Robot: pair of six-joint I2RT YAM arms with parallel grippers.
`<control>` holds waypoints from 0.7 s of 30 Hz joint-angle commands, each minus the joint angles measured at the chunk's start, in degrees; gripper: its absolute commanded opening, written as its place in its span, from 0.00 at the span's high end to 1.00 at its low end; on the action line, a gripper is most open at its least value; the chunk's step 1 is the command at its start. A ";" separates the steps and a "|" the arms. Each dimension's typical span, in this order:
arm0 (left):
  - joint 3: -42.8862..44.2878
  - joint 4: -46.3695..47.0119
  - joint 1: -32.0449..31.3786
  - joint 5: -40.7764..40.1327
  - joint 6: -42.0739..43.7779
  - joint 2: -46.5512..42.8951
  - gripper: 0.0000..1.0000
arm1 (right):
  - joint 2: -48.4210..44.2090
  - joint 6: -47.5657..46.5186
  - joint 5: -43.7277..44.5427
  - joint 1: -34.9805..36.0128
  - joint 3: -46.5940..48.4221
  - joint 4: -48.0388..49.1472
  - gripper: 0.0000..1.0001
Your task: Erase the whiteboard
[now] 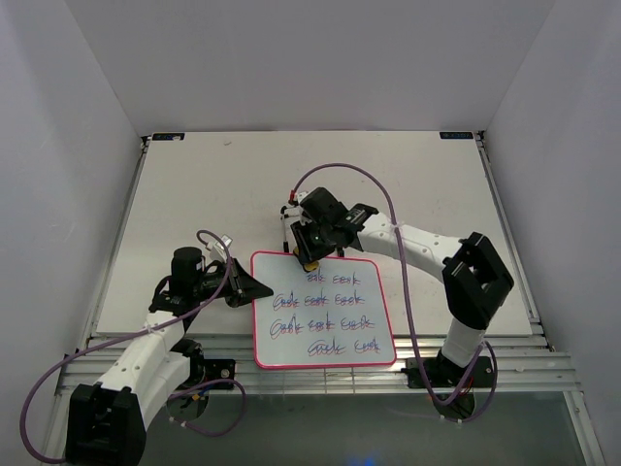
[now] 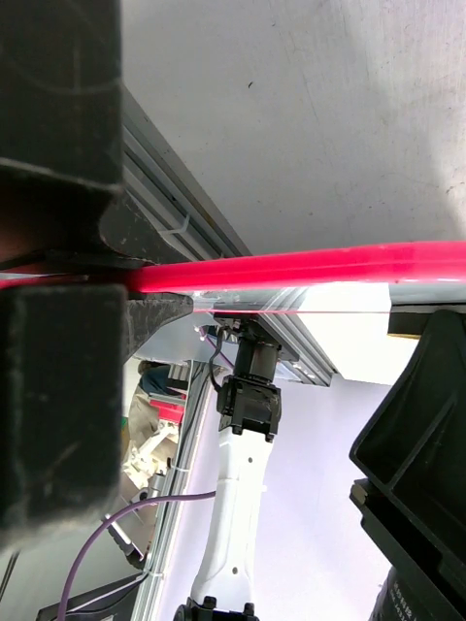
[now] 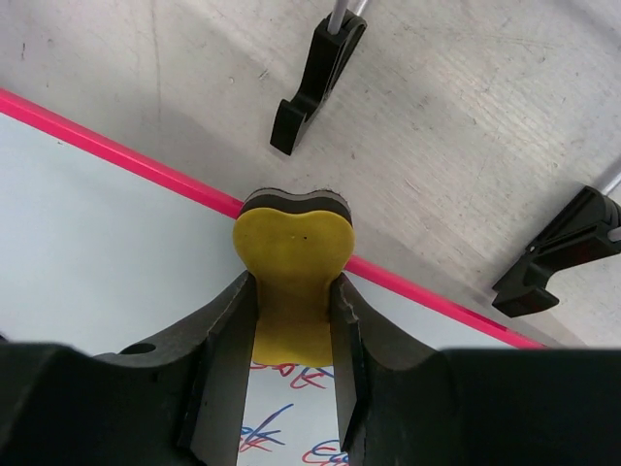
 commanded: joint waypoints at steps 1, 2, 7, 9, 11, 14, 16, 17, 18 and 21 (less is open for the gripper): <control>1.15 5.11 -0.46 1.34 3.30 -2.80 1.00 | -0.11 -0.41 -1.97 1.29 -2.81 0.23 0.68; 1.07 5.11 -0.37 0.99 3.21 -2.80 1.00 | -0.72 -0.32 -3.63 2.08 -2.90 0.59 0.68; 1.06 5.11 -0.37 -0.85 2.07 -3.76 1.00 | -3.54 0.74 -9.35 6.46 -4.13 5.85 0.68; 1.06 5.11 -0.37 -1.30 1.80 -3.85 1.00 | -4.86 0.91 -10.85 7.62 -4.83 6.83 0.68; 1.06 5.02 -0.46 -1.73 1.63 -4.03 1.00 | -6.52 1.26 -12.25 8.15 -6.23 8.93 0.68; 0.89 4.41 -0.46 -3.13 1.45 -4.64 1.00 | -8.19 1.26 -9.46 7.62 -9.66 9.12 0.68; 0.45 4.06 -0.37 -3.76 1.45 -4.82 1.00 | -8.90 1.18 -10.06 6.40 -12.73 9.29 0.68; 0.36 3.88 -0.37 -3.93 1.45 -4.82 1.00 | -9.51 1.00 -10.15 5.00 -13.79 9.47 0.68; 0.36 3.71 -0.37 -4.20 1.36 -4.56 1.00 | -9.78 1.00 -9.80 4.11 -14.93 9.55 0.68; 0.10 3.70 -0.37 -4.55 1.27 -4.20 1.00 | -11.62 0.91 -10.24 -0.72 -20.29 10.60 0.68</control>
